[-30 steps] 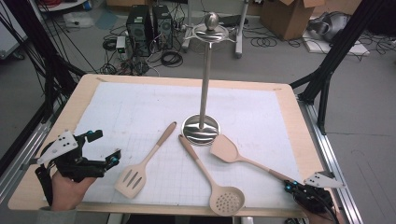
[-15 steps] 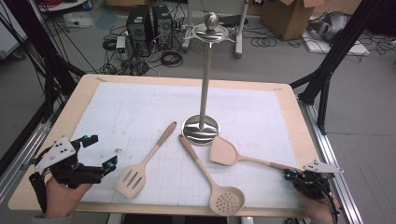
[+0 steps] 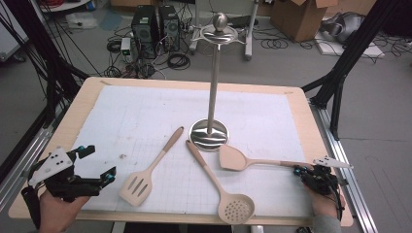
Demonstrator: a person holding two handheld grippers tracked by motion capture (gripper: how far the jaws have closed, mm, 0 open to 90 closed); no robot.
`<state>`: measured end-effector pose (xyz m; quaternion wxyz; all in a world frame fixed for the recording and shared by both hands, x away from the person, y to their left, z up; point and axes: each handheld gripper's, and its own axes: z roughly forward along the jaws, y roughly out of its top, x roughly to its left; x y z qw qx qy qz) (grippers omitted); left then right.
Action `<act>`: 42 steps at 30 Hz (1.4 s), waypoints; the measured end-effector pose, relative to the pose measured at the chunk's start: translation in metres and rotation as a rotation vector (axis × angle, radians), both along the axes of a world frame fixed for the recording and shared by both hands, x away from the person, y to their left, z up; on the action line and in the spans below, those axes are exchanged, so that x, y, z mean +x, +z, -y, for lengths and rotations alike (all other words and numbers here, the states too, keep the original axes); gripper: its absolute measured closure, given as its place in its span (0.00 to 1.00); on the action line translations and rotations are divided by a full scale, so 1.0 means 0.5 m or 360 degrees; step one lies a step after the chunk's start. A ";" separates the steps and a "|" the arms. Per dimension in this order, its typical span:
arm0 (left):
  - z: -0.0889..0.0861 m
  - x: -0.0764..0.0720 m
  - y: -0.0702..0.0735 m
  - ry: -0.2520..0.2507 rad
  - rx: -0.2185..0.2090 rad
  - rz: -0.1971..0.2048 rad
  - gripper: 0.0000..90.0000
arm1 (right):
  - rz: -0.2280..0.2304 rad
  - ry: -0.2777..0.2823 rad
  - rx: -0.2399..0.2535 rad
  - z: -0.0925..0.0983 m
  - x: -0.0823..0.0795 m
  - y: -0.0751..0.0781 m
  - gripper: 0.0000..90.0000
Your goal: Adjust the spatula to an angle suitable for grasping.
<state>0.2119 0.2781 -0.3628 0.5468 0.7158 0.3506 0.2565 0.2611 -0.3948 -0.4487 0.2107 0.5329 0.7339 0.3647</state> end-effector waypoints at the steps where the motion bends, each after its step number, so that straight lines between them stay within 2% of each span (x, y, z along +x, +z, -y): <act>1: -0.004 -0.002 0.001 0.0005 -0.0005 -0.0001 0.02 | 0.0003 -0.0041 -0.0002 -0.005 0.007 -0.001 1.00; 9: -0.023 -0.014 0.000 0.0034 -0.0012 -0.0002 0.02 | 0.0000 -0.0101 0.0053 -0.009 0.036 -0.005 1.00; 18: -0.020 -0.019 -0.005 0.0034 0.0003 -0.0016 0.02 | -0.0024 -0.0101 0.0075 -0.025 0.069 -0.005 1.00; 22: -0.019 -0.019 -0.008 0.0033 0.0002 -0.0025 0.02 | -0.0026 -0.0093 0.0056 -0.031 0.081 -0.004 1.00; 28: -0.018 -0.022 -0.011 0.0031 0.0012 -0.0037 0.02 | -0.0052 -0.0092 0.0153 -0.033 0.096 -0.006 1.00; 36: -0.022 -0.029 -0.013 0.0050 0.0015 -0.0041 0.02 | -0.0049 -0.0063 0.0130 -0.055 0.117 -0.006 1.00; 39: -0.023 -0.032 -0.014 0.0049 0.0023 -0.0044 0.02 | -0.0047 -0.0058 0.0117 -0.057 0.119 -0.005 1.00; 40: -0.024 -0.033 -0.014 0.0049 0.0026 -0.0047 0.02 | -0.0040 -0.0049 0.0089 -0.059 0.119 -0.002 1.00; 42: -0.027 -0.035 -0.014 0.0056 0.0024 -0.0045 0.02 | -0.0028 -0.0049 0.0098 -0.060 0.116 0.000 1.00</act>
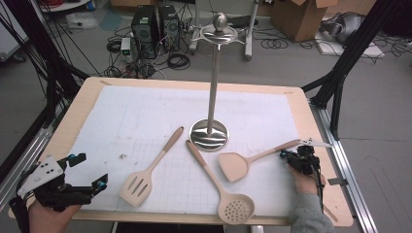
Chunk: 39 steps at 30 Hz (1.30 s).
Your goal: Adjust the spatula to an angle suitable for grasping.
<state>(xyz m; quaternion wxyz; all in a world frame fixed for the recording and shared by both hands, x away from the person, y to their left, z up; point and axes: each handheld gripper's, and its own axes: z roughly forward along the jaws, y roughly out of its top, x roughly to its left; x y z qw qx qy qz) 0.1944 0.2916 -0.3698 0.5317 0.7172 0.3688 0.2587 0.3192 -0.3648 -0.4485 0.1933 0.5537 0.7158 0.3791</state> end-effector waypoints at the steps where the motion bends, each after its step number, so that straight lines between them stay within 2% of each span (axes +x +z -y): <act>1: -0.002 -0.001 0.000 0.0004 -0.0006 0.0004 0.02 | 0.0016 0.0018 0.0015 0.000 -0.003 0.004 1.00; 6: -0.005 -0.003 0.001 0.0009 -0.0021 0.0007 0.02 | 0.0072 0.0113 0.0022 -0.014 -0.011 0.029 1.00; 13: -0.001 0.000 0.003 -0.0003 -0.0022 0.0011 0.02 | 0.0113 0.0298 -0.0022 -0.081 0.002 0.044 1.00; 16: 0.001 0.000 0.001 -0.0008 -0.0015 0.0005 0.02 | 0.0115 0.0324 -0.0021 -0.104 0.009 0.046 1.00; 20: -0.002 -0.002 0.002 -0.0006 -0.0016 0.0010 0.02 | 0.0087 0.0410 -0.0044 -0.139 0.017 0.040 1.00; 26: -0.003 -0.003 0.001 -0.0001 -0.0021 0.0005 0.02 | 0.0064 0.0478 -0.0091 -0.162 0.024 0.032 1.00; 34: -0.001 0.000 0.000 -0.0012 -0.0030 0.0004 0.02 | 0.0042 0.0527 -0.0092 -0.185 0.029 0.027 1.00; 36: -0.001 0.001 -0.001 -0.0016 -0.0033 0.0006 0.02 | 0.0019 0.0539 -0.0067 -0.194 0.031 0.026 1.00; 37: -0.002 0.002 -0.002 -0.0015 -0.0030 0.0004 0.02 | -0.0008 0.0545 -0.0081 -0.203 0.035 0.024 1.00; 39: -0.003 0.003 -0.004 -0.0001 -0.0042 0.0006 0.02 | -0.0016 0.0550 -0.0090 -0.207 0.036 0.024 1.00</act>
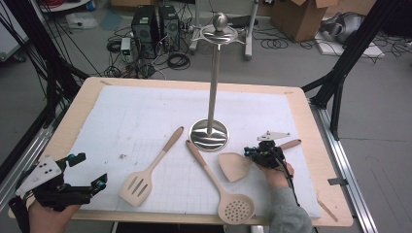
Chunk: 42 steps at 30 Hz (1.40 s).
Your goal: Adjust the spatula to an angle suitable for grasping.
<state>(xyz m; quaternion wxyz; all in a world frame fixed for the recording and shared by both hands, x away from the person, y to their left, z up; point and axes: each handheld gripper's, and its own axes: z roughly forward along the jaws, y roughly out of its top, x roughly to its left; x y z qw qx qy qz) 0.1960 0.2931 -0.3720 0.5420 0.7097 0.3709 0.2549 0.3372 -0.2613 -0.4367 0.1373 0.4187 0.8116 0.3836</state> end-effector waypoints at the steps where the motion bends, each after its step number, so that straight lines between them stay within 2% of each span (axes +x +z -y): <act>1: -0.001 0.000 -0.001 0.0001 -0.0007 0.0001 0.02 | -0.0004 -0.0004 -0.0017 -0.004 0.001 -0.001 1.00; 5: -0.004 -0.002 0.002 -0.0005 -0.0030 0.0023 0.02 | -0.0047 0.0018 -0.0103 -0.015 0.004 -0.009 1.00; 11: -0.001 0.001 0.007 -0.0019 -0.0037 0.0040 0.02 | -0.0050 0.0023 -0.0119 -0.013 -0.001 -0.009 1.00; 14: 0.002 0.005 0.006 -0.0029 -0.0040 0.0037 0.02 | -0.0083 0.0023 -0.0065 -0.002 -0.005 -0.011 1.00; 16: 0.005 0.009 0.006 -0.0040 -0.0039 0.0032 0.02 | -0.0080 0.0029 -0.0043 0.005 -0.011 -0.013 1.00; 19: 0.012 0.014 0.009 -0.0065 -0.0064 0.0038 0.02 | -0.0066 0.0034 -0.0052 0.009 -0.019 -0.013 1.00; 31: 0.036 0.034 0.012 -0.0114 -0.0063 0.0041 0.02 | -0.0056 0.0101 -0.0006 0.047 -0.056 -0.018 1.00; 42: 0.046 0.043 0.013 -0.0129 -0.0060 0.0038 0.02 | -0.0031 0.0110 -0.0041 0.062 -0.069 -0.017 1.00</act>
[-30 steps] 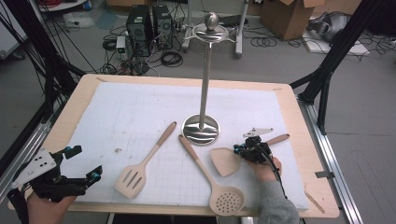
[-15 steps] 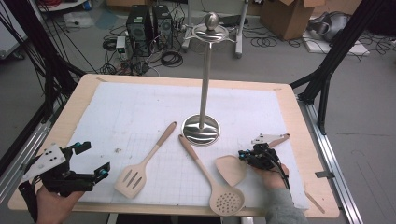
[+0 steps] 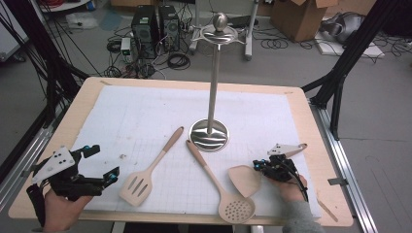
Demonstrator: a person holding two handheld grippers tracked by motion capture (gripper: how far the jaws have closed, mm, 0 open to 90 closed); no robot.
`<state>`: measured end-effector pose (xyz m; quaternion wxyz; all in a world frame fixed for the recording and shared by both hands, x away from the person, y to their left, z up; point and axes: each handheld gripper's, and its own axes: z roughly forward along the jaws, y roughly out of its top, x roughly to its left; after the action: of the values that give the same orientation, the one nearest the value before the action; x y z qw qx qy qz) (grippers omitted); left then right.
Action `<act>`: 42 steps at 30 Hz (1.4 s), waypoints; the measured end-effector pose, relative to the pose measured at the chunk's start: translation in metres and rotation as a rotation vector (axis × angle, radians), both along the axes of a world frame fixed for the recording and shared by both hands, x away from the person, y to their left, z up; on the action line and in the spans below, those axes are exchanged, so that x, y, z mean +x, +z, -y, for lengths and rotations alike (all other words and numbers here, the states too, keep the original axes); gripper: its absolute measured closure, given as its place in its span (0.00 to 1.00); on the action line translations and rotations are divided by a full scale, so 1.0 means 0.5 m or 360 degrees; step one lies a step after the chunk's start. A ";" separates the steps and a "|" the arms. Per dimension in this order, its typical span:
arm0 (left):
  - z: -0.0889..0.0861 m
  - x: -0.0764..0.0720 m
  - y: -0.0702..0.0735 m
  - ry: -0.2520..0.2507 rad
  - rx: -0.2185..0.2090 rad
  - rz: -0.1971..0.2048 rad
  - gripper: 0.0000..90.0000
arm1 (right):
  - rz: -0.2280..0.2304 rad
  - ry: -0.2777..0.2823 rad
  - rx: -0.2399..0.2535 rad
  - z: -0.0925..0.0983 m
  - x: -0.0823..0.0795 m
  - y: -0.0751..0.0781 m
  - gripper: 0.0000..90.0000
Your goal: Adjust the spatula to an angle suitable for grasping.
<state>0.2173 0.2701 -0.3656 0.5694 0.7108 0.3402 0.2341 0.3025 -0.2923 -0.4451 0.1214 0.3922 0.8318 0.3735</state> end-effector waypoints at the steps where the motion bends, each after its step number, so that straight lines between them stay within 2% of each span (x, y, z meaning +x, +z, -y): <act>1: 0.000 0.000 0.000 0.0001 -0.0002 0.0001 0.02 | -0.0002 -0.0003 0.0000 0.000 -0.001 0.000 1.00; 8: 0.000 0.002 -0.003 -0.0001 0.0005 -0.0009 0.02 | -0.0002 -0.0020 0.0006 0.006 -0.002 0.001 1.00; 9: 0.001 0.002 -0.003 -0.0003 0.0006 -0.0008 0.02 | 0.0019 -0.0035 0.0007 0.008 -0.003 0.002 1.00; 11: 0.001 0.003 -0.002 0.0000 -0.0002 -0.0004 0.02 | 0.0078 -0.0065 0.0113 0.022 -0.008 0.009 1.00; 13: 0.001 0.004 -0.001 0.0002 -0.0006 -0.0004 0.02 | 0.0126 -0.0107 0.0168 0.040 -0.016 0.021 1.00; 17: 0.005 0.007 -0.003 -0.0002 -0.0004 -0.0008 0.02 | 0.0152 -0.0157 0.0152 0.082 -0.033 0.035 1.00; 20: 0.007 0.008 -0.002 -0.0008 0.0002 -0.0007 0.02 | 0.0153 -0.0223 0.0159 0.118 -0.047 0.033 1.00; 25: 0.013 0.011 -0.003 -0.0019 0.0001 -0.0011 0.02 | 0.0105 -0.0347 0.0151 0.165 -0.061 0.018 1.00; 27: 0.014 0.013 -0.004 -0.0019 0.0004 -0.0018 0.02 | 0.0074 -0.0395 0.0171 0.178 -0.061 0.010 1.00; 31: 0.014 0.010 -0.005 -0.0026 0.0004 -0.0020 0.02 | 0.0055 -0.0446 0.0183 0.181 -0.048 0.000 1.00; 35: 0.004 0.009 -0.008 -0.0009 -0.0002 -0.0027 0.02 | 0.0031 -0.0440 0.0098 0.168 -0.031 -0.008 1.00; 38: 0.001 0.008 -0.011 0.0001 -0.0007 -0.0037 0.02 | 0.0056 -0.0438 0.0114 0.167 -0.025 -0.010 1.00; 42: -0.002 0.005 -0.013 0.0008 0.0000 -0.0039 0.02 | 0.0086 -0.0409 0.0079 0.165 -0.016 -0.007 1.00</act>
<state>0.2198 0.2713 -0.3722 0.5648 0.7127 0.3489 0.2268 0.2945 -0.3747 -0.4485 0.1810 0.4882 0.7616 0.3859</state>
